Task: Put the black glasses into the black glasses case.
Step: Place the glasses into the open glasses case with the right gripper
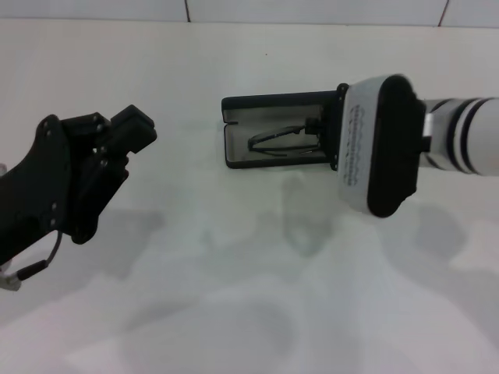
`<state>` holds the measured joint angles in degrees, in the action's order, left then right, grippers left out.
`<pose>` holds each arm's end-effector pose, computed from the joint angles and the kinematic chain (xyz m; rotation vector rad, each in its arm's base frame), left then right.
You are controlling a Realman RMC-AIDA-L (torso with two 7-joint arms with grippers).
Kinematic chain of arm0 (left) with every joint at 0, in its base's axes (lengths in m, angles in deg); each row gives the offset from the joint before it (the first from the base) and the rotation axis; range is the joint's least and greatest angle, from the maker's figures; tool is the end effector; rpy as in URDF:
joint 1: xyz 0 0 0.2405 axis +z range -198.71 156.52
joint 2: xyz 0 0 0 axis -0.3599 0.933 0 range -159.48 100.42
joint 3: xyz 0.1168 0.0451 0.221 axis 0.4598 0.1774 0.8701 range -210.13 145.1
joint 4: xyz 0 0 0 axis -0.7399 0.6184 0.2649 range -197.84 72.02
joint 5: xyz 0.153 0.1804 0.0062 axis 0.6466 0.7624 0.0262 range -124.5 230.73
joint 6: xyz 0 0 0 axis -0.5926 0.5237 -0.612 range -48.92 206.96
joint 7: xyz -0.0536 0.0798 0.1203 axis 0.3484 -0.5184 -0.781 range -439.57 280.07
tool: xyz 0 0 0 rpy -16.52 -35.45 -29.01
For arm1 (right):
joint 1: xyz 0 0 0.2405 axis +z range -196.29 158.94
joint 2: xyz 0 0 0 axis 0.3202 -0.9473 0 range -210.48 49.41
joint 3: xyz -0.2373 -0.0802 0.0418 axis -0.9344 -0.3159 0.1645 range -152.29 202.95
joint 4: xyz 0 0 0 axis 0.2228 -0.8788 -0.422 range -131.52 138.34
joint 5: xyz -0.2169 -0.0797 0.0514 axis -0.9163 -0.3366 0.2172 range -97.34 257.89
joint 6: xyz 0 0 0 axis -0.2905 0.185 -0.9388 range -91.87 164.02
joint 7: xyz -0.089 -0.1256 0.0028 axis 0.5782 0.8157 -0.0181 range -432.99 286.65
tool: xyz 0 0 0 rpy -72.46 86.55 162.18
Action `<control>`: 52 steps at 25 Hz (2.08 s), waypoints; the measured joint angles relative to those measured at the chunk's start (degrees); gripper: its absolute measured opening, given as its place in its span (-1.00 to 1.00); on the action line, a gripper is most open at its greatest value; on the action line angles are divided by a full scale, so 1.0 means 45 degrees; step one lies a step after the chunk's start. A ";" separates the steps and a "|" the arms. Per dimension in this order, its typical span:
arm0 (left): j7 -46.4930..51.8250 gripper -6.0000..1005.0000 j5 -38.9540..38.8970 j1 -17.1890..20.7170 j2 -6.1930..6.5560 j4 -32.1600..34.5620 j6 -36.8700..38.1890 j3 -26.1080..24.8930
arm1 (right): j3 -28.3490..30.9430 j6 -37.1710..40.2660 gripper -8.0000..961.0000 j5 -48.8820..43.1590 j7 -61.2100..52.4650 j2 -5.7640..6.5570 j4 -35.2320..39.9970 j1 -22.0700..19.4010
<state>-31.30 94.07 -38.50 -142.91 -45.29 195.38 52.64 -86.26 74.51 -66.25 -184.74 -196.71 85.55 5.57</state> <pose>-0.2589 0.2461 0.0176 -2.2724 -0.1715 -1.7197 0.1189 0.3821 -0.0853 -2.4465 -0.5405 -0.2619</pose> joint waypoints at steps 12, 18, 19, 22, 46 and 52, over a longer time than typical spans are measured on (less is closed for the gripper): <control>-0.0004 -0.87 0.0043 0.0052 -0.0095 -0.0032 0.0001 -0.0291 | -0.1240 -0.2273 -0.91 -0.0534 -0.0019 -0.0004 -0.1548 0.0452; -0.0006 -0.86 0.0089 0.0017 -0.0182 -0.0030 0.0002 -0.0291 | -0.1509 -0.3205 -0.91 -0.0496 -0.0158 -0.0002 -0.2385 0.0659; -0.0009 -0.86 0.0090 0.0016 -0.0195 -0.0030 0.0000 -0.0291 | -0.1539 -0.3308 -0.91 -0.0460 -0.0161 -0.0003 -0.2485 0.0665; -0.0019 -0.86 0.0095 0.0019 -0.0210 -0.0029 -0.0005 -0.0291 | -0.1562 -0.3670 -0.91 -0.0424 -0.0170 -0.0003 -0.2730 0.0674; -0.0024 -0.86 0.0098 -0.0119 -0.0252 -0.0028 -0.0019 -0.0290 | -0.1640 -0.5158 -0.91 -0.0105 -0.0361 -0.0003 -0.3727 0.0724; -0.0024 -0.86 0.0106 -0.0117 -0.0253 -0.0028 -0.0018 -0.0290 | -0.1739 -0.5210 -0.91 -0.0050 -0.0362 -0.0003 -0.3752 0.0729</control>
<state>-31.41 94.55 -39.03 -144.05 -45.42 195.30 51.33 -94.08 51.06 -66.48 -186.37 -196.72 68.67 8.85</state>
